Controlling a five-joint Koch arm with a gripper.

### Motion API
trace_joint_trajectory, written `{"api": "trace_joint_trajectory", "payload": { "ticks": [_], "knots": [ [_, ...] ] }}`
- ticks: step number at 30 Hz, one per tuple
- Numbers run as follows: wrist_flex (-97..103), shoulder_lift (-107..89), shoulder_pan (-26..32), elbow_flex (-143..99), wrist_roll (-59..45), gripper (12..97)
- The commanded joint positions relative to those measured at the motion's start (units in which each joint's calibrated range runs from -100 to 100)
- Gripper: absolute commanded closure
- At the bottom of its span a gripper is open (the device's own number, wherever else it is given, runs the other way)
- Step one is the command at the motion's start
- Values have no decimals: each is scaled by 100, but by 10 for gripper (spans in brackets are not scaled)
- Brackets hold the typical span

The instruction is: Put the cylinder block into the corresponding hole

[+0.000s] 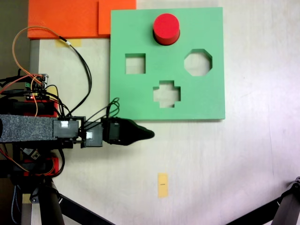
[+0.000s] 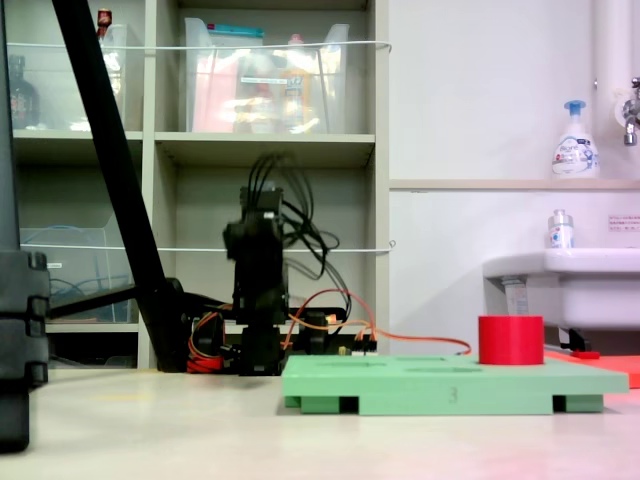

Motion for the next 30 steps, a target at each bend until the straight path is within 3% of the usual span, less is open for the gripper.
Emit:
{"api": "trace_joint_trajectory", "payload": {
  "ticks": [1, 8, 30],
  "knots": [
    [78, -123, -68, -424, -332, 623],
    [261, -123, -68, -2558, -508, 621],
    [-345, -123, -78, -2558, -523, 592]
  ]
}}
